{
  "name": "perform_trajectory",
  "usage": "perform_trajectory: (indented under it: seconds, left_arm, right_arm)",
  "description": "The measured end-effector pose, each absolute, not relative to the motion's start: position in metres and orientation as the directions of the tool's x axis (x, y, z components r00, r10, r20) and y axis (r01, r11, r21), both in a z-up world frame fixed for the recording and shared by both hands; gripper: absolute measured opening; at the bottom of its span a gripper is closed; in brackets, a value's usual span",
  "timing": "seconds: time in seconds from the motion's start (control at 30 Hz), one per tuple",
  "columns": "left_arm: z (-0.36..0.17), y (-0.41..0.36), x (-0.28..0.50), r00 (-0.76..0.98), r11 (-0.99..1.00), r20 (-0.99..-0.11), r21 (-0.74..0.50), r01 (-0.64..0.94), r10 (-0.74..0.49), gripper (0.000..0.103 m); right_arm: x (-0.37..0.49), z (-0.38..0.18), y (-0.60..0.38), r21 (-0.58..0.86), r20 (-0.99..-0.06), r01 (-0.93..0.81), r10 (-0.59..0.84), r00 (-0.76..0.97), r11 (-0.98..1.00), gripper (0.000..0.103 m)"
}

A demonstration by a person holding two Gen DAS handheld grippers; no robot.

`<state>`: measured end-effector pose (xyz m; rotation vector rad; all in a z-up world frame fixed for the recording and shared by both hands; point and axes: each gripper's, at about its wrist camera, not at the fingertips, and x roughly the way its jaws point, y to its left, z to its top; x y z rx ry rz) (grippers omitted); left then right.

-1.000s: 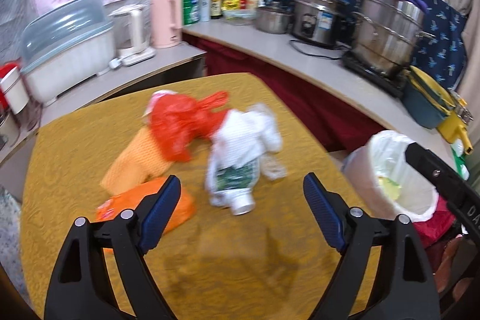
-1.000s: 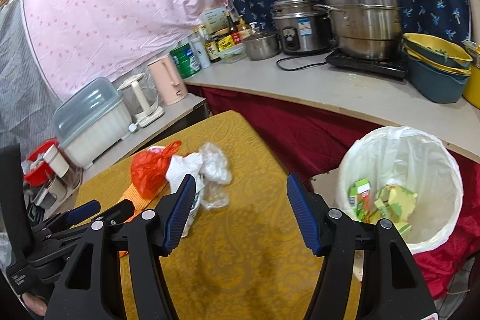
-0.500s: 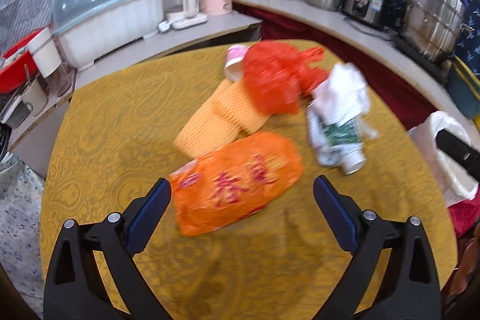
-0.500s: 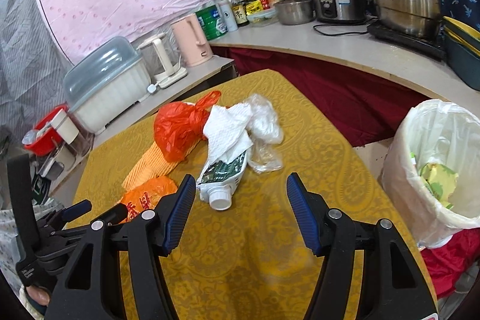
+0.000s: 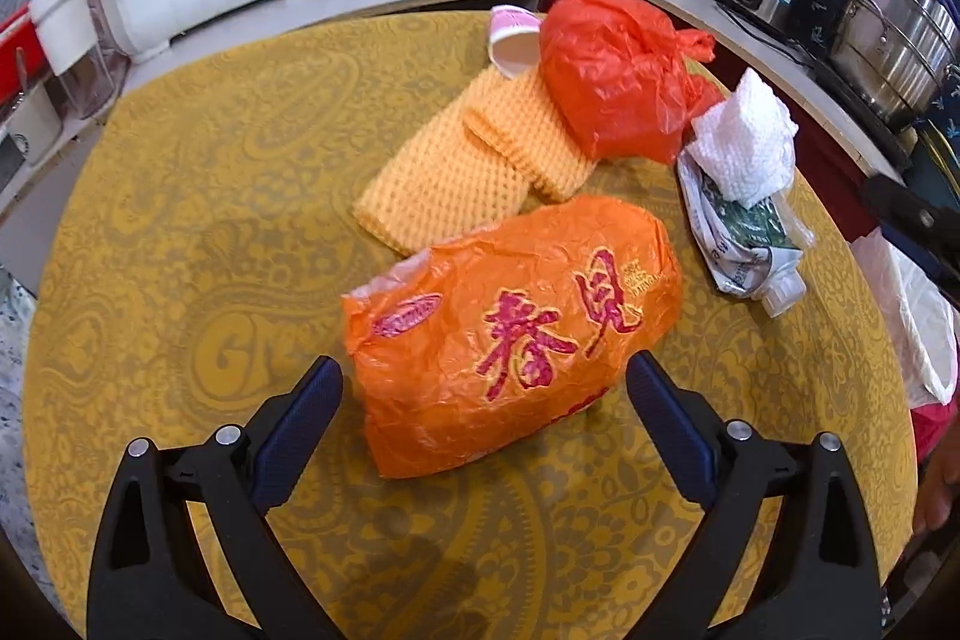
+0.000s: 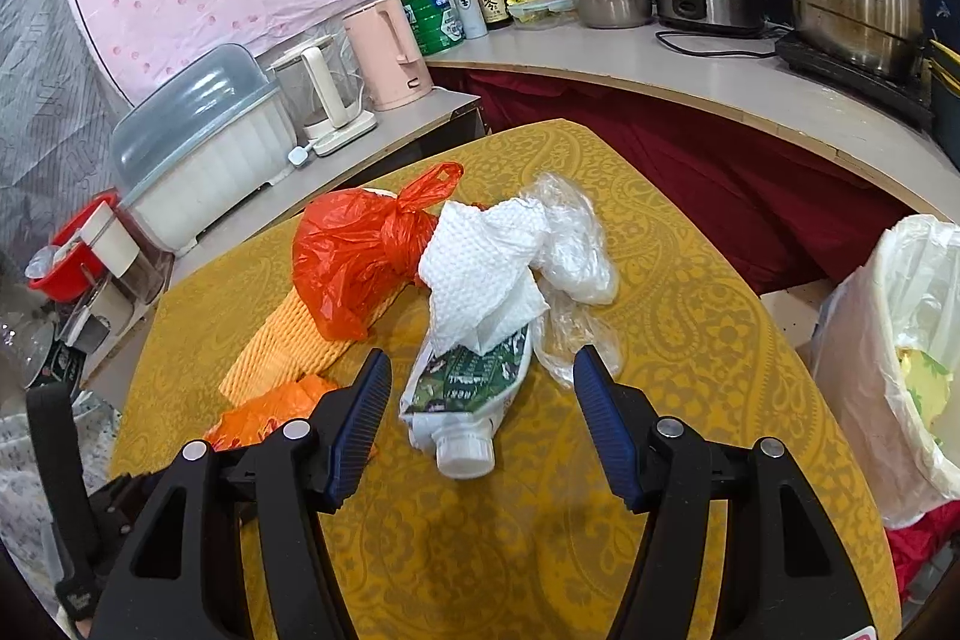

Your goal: Collect trash

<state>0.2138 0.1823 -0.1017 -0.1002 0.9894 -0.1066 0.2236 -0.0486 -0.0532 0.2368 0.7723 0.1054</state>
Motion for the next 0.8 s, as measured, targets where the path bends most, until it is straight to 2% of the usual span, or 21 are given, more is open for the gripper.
perform_trajectory:
  seconds: [0.1, 0.17, 0.23, 0.27, 0.5, 0.57, 0.63, 0.67, 0.73, 0.8]
  left_arm:
    - [-0.103, 0.178, 0.214, 0.548, 0.989, -0.824, -0.138, 0.055, -0.145, 0.083]
    - [-0.105, 0.177, 0.216, 0.536, 0.986, -0.828, -0.156, 0.060, -0.164, 0.069]
    - [-0.108, 0.176, 0.215, 0.517, 0.982, -0.836, -0.176, 0.067, -0.185, 0.061]
    - [-0.109, 0.175, 0.215, 0.516, 0.982, -0.836, -0.179, 0.068, -0.188, 0.053]
    - [-0.107, 0.170, 0.207, 0.517, 0.977, -0.830, -0.194, 0.085, -0.210, 0.031]
    - [-0.103, 0.168, 0.205, 0.522, 0.977, -0.826, -0.196, 0.090, -0.213, 0.029]
    - [-0.100, 0.168, 0.203, 0.529, 0.975, -0.820, -0.199, 0.094, -0.218, 0.028]
    - [-0.097, 0.168, 0.201, 0.533, 0.975, -0.816, -0.202, 0.096, -0.222, 0.028]
    - [-0.092, 0.167, 0.198, 0.540, 0.973, -0.810, -0.208, 0.103, -0.230, 0.027]
    - [-0.086, 0.166, 0.195, 0.546, 0.971, -0.803, -0.213, 0.112, -0.239, 0.027]
  right_arm:
    - [0.237, -0.059, -0.045, 0.255, -0.684, -0.005, 0.185, 0.706, 0.967, 0.061]
    - [0.248, -0.064, -0.043, 0.258, -0.690, -0.004, 0.188, 0.699, 0.966, 0.061]
    - [0.259, -0.068, -0.039, 0.255, -0.694, -0.003, 0.186, 0.696, 0.967, 0.061]
    - [0.263, -0.070, -0.038, 0.256, -0.695, -0.003, 0.186, 0.695, 0.967, 0.061]
    - [0.292, -0.088, -0.031, 0.252, -0.717, 0.025, 0.169, 0.676, 0.967, 0.061]
    - [0.296, -0.092, -0.030, 0.250, -0.722, 0.031, 0.165, 0.672, 0.968, 0.055]
    - [0.298, -0.094, -0.029, 0.262, -0.724, 0.025, 0.179, 0.666, 0.965, 0.034]
    - [0.298, -0.095, -0.029, 0.269, -0.726, 0.023, 0.187, 0.662, 0.963, 0.029]
    - [0.295, -0.096, -0.030, 0.290, -0.721, 0.009, 0.212, 0.659, 0.957, 0.011]
    - [0.289, -0.093, -0.031, 0.305, -0.714, 0.000, 0.229, 0.662, 0.952, 0.008]
